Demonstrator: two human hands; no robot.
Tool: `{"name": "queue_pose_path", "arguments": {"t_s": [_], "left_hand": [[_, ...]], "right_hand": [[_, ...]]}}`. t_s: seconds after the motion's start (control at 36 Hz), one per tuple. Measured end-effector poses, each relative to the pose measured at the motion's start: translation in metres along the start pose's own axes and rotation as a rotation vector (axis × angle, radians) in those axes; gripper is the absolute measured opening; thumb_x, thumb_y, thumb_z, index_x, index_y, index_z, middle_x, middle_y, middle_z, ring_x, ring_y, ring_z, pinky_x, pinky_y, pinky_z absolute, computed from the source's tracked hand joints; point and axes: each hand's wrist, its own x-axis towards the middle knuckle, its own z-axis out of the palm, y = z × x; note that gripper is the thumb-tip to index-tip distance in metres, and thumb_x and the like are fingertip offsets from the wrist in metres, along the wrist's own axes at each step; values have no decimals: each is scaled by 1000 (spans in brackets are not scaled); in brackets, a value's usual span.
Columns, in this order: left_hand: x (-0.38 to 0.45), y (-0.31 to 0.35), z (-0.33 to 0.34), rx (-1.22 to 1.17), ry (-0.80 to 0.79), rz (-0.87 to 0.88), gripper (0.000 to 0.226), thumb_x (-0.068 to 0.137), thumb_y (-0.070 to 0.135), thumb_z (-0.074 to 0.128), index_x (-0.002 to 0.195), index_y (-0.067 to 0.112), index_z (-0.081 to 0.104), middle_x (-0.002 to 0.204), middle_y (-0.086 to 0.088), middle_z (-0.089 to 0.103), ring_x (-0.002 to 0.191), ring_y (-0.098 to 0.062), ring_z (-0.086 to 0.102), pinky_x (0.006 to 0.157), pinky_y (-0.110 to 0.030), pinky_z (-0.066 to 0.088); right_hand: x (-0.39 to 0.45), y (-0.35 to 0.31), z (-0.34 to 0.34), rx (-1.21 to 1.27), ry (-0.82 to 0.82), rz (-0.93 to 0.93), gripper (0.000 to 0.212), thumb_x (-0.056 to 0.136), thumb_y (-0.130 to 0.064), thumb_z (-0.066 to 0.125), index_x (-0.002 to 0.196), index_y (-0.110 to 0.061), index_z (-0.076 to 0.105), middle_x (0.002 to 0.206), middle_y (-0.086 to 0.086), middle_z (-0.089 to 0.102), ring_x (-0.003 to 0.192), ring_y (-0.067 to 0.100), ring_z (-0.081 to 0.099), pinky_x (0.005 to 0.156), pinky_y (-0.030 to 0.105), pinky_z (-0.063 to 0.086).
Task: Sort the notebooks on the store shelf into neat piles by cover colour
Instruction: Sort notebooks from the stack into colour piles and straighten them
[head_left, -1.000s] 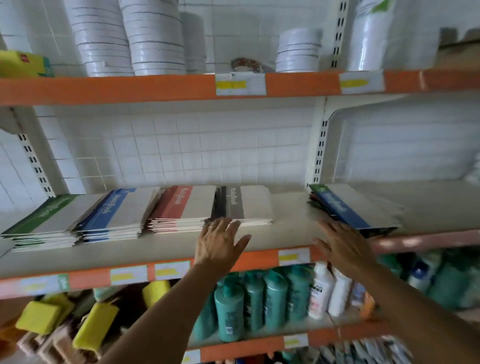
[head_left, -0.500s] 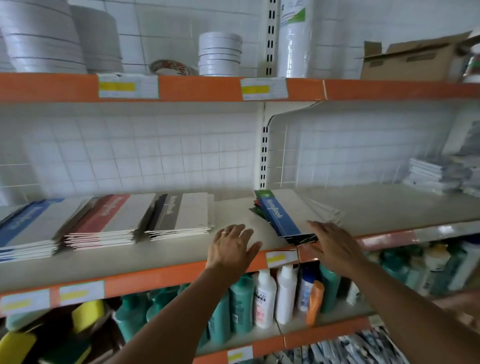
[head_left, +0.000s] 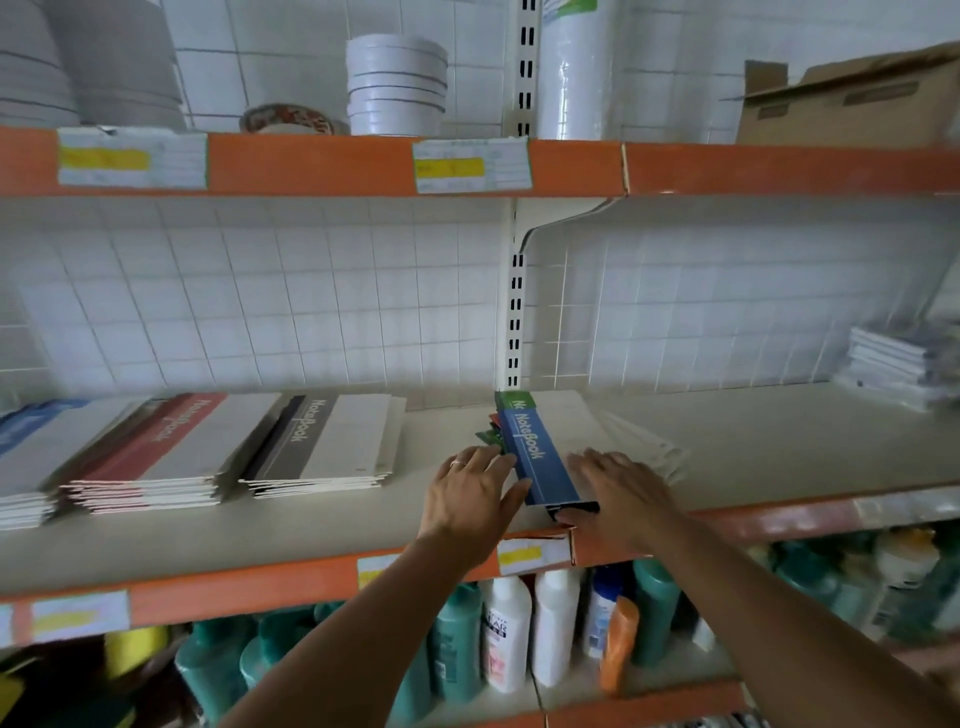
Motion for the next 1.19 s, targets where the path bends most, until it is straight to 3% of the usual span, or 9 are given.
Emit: {"name": "queue_pose_path", "arguments": {"t_s": [0.14,0.28,0.42,0.5,0.61,0.72,0.78,1.06,1.19], "left_hand": [[3,17,6,-17,129,-51,48,98,50,30,128,23,56,130,4,56,121,-17,49,98,-33,38],[5,36,15,-21,329,-108,35,89,43,35,89,18,60,85,0,61,76,-23,59,63,-32,47],[12,46,19,1,196,-155,37,86,43,32,87,18,59,84,0,59,78,-23,59,64,-33,47],[25,50,21,18,165,-102,40,88,42,33,99,16,60,98,-2,61,94,-24,58,76,-35,46],[46,53,30,34,-28,-59,67,90,57,27,144,19,35,151,-2,35,141,-22,26,114,-35,17],[59,60,39,64,-220,-22,112,62,87,-10,153,23,10,161,-2,8,148,-22,-4,118,-42,-5],[59,63,44,103,-269,-9,104,70,85,-2,153,23,9,161,-2,7,147,-22,-7,117,-44,-7],[45,79,39,130,-138,61,95,79,68,56,151,19,18,141,-4,38,135,-24,30,115,-37,16],[32,89,30,186,-162,73,86,85,53,61,151,17,18,138,-7,37,129,-27,37,107,-39,31]], "right_hand": [[5,11,-8,73,99,-66,45,94,-59,38,121,-26,53,118,-1,60,106,19,53,80,31,44],[10,26,-12,47,141,-171,27,97,-26,44,123,-25,51,116,2,62,101,21,56,75,29,43],[16,37,-17,74,244,-173,46,98,-12,39,142,-26,31,114,2,60,90,18,55,65,29,42],[21,46,-22,84,276,-160,59,96,-8,42,148,-26,22,125,3,56,103,21,55,76,34,49],[27,57,-24,50,254,-160,80,90,-9,58,152,-29,12,153,-2,32,132,17,40,100,29,41],[27,62,-27,46,237,-127,77,95,0,45,153,-32,6,159,-3,19,141,16,29,110,27,30],[27,64,-25,48,246,-122,75,96,-3,45,152,-33,5,158,-2,20,141,16,29,110,27,30],[22,73,-19,111,239,-79,84,89,11,41,152,-34,9,160,-4,15,143,12,25,106,24,32],[16,72,-19,105,261,-81,81,92,7,44,152,-33,9,159,-3,16,143,14,26,107,28,36]]}}
